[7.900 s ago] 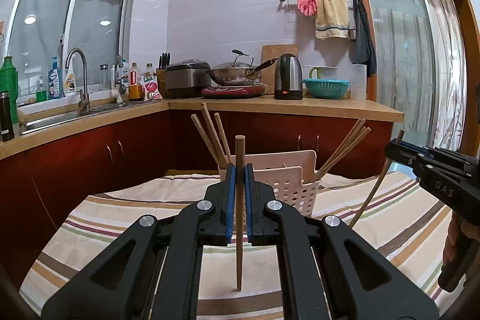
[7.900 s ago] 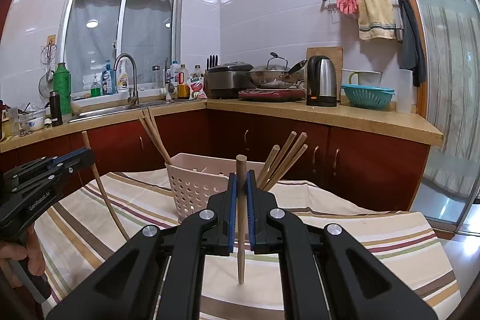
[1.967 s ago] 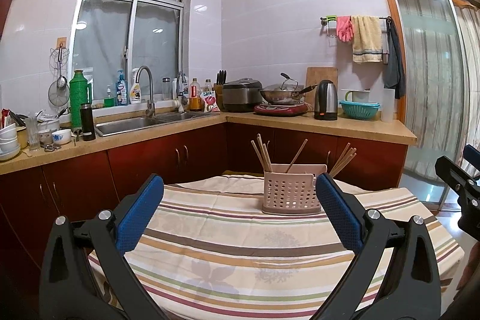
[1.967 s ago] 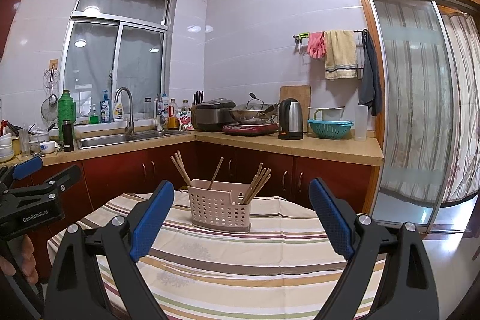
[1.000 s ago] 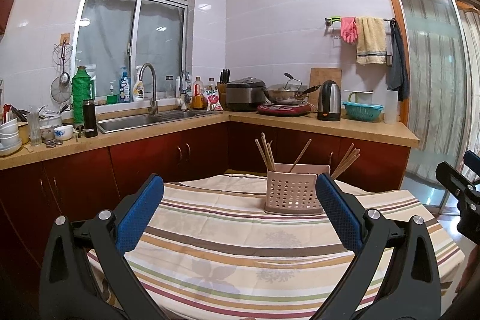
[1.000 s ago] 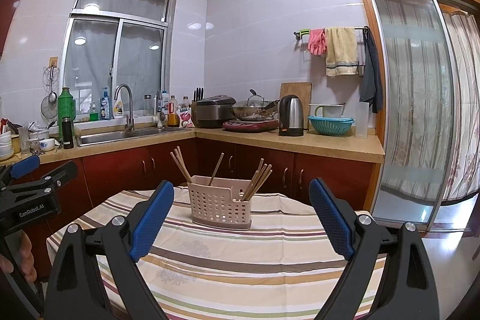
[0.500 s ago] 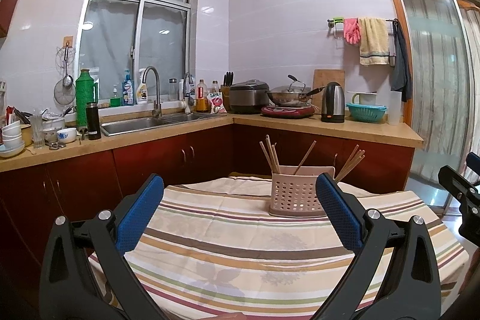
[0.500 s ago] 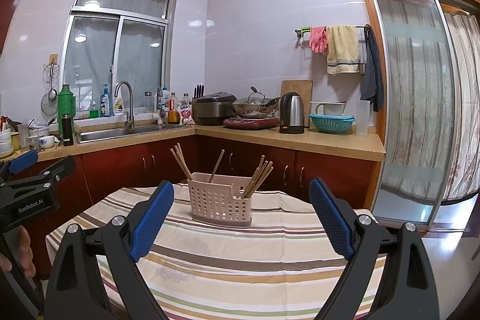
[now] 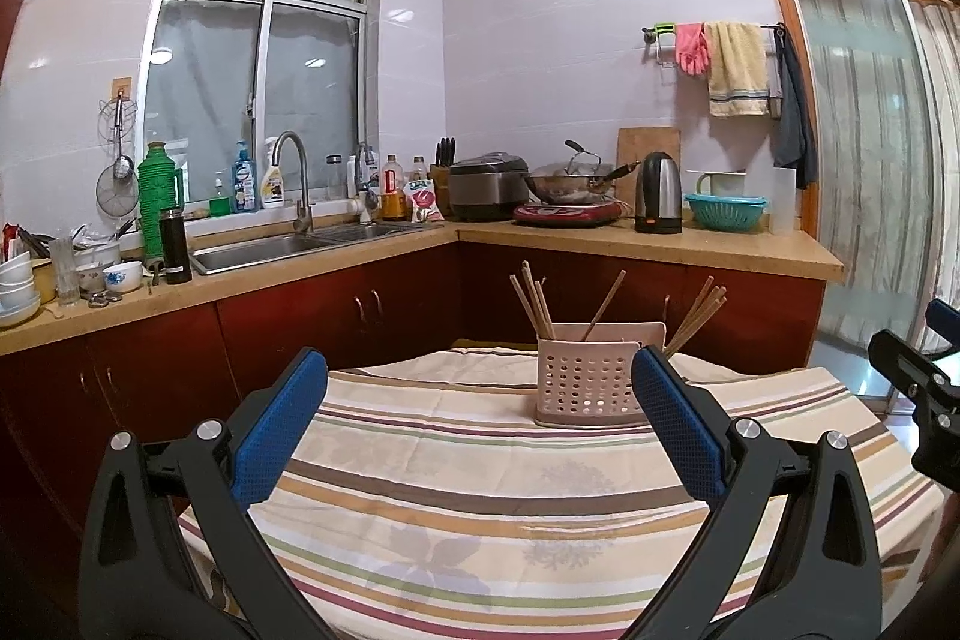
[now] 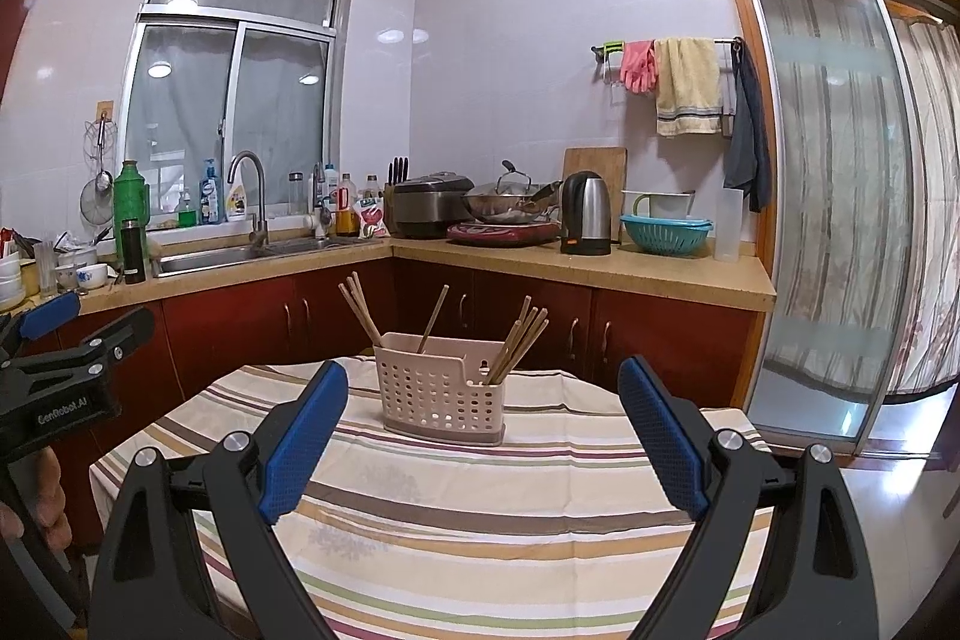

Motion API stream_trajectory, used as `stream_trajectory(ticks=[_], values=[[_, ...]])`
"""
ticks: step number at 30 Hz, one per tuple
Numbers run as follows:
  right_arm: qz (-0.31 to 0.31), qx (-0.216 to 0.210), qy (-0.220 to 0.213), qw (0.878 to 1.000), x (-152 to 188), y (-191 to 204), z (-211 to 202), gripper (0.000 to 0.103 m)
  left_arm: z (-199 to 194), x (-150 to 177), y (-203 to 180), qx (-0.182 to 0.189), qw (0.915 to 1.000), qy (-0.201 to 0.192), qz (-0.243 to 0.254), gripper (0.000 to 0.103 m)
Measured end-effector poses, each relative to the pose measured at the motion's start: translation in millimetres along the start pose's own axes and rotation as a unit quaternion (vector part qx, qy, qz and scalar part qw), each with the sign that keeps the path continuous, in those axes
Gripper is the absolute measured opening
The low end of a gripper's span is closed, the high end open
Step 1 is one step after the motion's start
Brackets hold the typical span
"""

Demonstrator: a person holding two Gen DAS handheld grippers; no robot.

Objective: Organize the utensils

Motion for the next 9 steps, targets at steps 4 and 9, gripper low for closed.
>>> stream_trajectory(ticks=[4, 9], values=[[0.004, 0.002, 0.008, 1.0, 3.9, -5.7, 6.3, 0.089, 9.4, 0.7, -1.3, -0.006, 1.0, 0.006, 0.001, 0.099], [0.013, 0.007, 0.022, 1.0, 14.2, -16.7, 24.4, 0.089, 44.2, 9.5, -2.6, -0.012, 0.9991, 0.04, -0.001, 0.099]])
Point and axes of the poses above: each gripper's, at about its wrist camera, not at the fingertips, and z roughly the way its jaws point, y to its left, x to its underside, the point moved 2 cm from there along z, roughly the way its jaws point, and after that the axes turned 8 degrees about -x, right-handed, at the moved point
